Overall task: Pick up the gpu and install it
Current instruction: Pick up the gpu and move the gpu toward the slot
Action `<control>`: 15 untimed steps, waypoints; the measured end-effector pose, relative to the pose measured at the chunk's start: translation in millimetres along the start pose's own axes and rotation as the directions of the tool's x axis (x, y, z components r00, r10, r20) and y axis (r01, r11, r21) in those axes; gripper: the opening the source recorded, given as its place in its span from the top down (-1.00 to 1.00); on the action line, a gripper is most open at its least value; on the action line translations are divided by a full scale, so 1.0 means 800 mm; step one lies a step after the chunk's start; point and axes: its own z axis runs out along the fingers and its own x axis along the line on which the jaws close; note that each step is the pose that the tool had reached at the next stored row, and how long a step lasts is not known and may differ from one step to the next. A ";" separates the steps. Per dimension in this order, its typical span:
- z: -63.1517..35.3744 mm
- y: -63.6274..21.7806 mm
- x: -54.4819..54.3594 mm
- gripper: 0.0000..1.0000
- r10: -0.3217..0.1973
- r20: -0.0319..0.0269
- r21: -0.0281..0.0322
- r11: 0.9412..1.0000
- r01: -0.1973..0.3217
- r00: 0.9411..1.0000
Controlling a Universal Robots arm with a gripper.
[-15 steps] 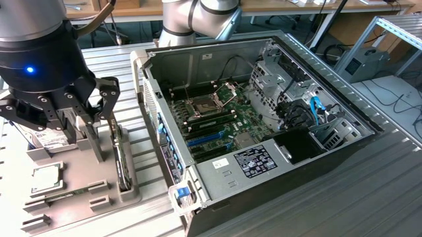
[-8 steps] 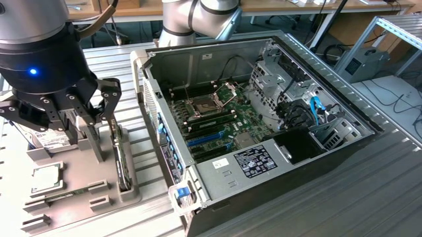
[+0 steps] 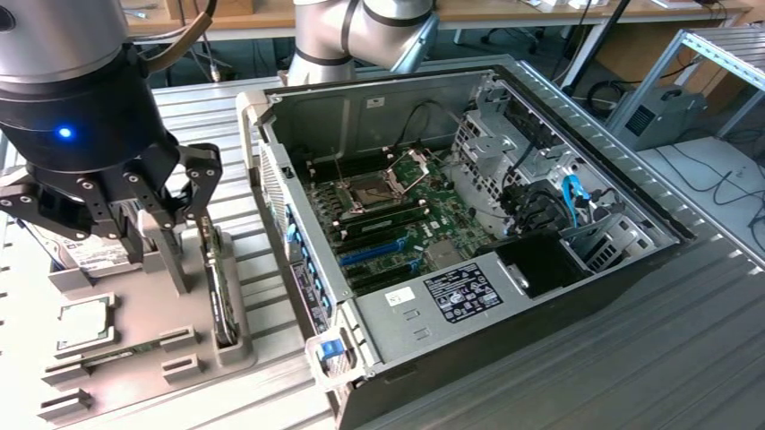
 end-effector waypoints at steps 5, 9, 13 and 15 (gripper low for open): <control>0.002 0.000 -0.001 0.28 0.000 0.000 0.000 1.000 0.000 1.000; 0.003 0.000 -0.002 0.28 0.000 0.000 0.000 1.000 0.000 1.000; 0.005 0.000 -0.002 0.28 0.000 0.000 0.000 1.000 0.000 1.000; 0.005 0.000 -0.003 0.28 0.000 0.000 0.000 1.000 0.000 1.000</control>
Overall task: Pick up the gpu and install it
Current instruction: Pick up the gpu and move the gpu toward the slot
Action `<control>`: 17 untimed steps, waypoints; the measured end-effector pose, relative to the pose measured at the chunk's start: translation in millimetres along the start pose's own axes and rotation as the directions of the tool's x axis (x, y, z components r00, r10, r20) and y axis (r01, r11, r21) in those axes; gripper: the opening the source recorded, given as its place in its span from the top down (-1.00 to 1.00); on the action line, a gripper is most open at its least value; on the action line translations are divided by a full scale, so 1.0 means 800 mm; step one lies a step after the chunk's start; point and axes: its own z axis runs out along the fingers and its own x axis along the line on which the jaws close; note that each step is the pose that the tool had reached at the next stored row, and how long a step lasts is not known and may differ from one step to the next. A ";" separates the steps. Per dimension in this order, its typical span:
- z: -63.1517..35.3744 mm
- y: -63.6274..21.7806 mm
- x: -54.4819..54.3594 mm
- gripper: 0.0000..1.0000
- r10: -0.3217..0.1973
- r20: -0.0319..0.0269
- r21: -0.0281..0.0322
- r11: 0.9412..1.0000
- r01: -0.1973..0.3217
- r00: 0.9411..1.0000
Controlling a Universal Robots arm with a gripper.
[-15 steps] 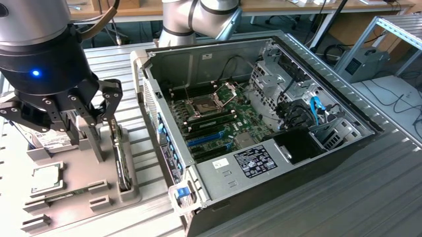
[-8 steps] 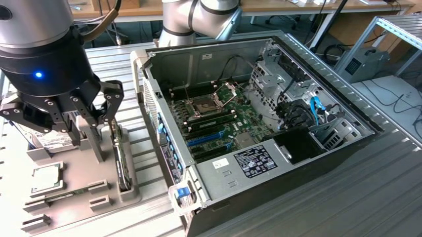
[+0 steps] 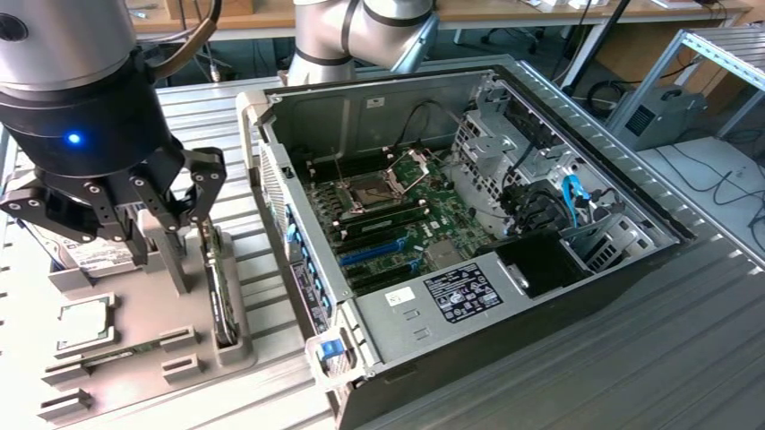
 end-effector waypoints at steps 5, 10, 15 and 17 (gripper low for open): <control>0.002 0.000 -0.001 0.28 0.000 0.000 0.000 1.000 0.000 1.000; 0.003 0.000 -0.001 0.28 0.000 0.000 0.000 1.000 0.000 1.000; 0.005 0.000 -0.002 0.28 0.000 0.000 0.000 1.000 0.000 1.000; 0.005 0.000 -0.002 0.28 0.000 0.000 0.000 1.000 0.000 1.000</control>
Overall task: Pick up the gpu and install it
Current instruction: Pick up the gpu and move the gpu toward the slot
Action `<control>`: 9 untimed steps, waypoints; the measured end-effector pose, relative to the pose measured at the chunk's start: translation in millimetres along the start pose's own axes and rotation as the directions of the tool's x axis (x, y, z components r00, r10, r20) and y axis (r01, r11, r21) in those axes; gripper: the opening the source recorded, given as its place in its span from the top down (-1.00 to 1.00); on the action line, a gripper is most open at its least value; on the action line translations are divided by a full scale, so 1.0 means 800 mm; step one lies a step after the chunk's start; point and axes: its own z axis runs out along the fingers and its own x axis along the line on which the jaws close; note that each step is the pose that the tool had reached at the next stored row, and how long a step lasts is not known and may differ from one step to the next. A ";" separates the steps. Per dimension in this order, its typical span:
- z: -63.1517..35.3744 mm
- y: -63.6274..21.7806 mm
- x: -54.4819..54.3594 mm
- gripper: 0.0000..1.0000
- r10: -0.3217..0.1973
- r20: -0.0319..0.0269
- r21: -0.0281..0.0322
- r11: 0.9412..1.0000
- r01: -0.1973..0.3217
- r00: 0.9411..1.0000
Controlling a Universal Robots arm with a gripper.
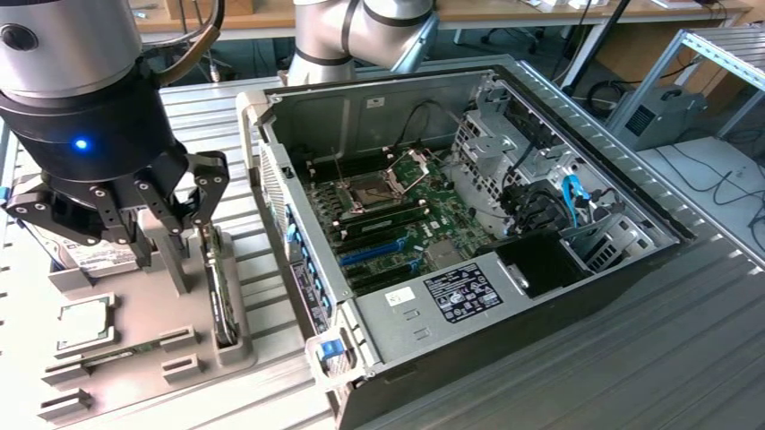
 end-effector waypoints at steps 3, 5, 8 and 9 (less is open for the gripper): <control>0.001 0.000 0.000 0.28 0.000 0.000 0.000 1.000 0.000 1.000; 0.001 0.000 -0.001 0.28 0.000 0.000 0.000 1.000 0.000 1.000; 0.002 0.000 -0.001 0.28 0.000 0.000 0.000 1.000 0.000 1.000; 0.003 0.000 -0.001 0.28 0.000 0.000 0.000 1.000 0.000 1.000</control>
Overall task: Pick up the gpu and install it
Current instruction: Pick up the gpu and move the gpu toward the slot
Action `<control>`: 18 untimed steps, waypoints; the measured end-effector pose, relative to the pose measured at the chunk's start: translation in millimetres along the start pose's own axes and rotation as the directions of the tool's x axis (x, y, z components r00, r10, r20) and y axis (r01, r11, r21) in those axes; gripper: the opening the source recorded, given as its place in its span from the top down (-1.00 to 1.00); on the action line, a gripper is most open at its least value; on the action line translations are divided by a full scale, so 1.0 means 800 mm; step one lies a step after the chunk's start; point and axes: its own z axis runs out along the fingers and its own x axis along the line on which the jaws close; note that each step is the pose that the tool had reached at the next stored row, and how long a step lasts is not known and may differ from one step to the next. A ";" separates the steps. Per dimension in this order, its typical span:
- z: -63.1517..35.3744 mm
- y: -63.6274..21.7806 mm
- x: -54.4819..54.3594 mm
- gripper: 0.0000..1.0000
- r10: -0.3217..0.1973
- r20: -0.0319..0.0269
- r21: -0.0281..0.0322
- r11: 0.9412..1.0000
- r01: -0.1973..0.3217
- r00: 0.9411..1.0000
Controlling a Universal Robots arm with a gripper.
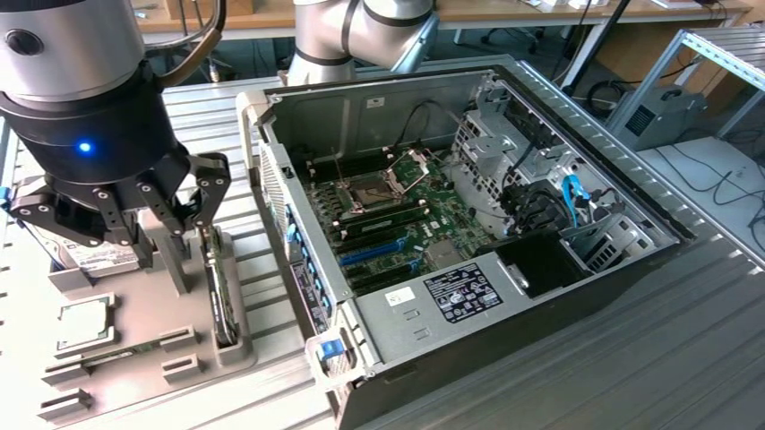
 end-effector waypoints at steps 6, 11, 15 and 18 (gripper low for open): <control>0.002 0.000 -0.001 0.28 0.000 0.000 0.000 1.000 0.000 1.000; 0.003 0.000 -0.001 0.28 0.000 0.000 0.000 1.000 0.000 1.000; 0.004 0.000 -0.002 0.28 0.000 0.000 0.000 1.000 0.000 1.000; 0.005 0.000 -0.002 0.28 0.000 0.000 0.000 1.000 0.000 1.000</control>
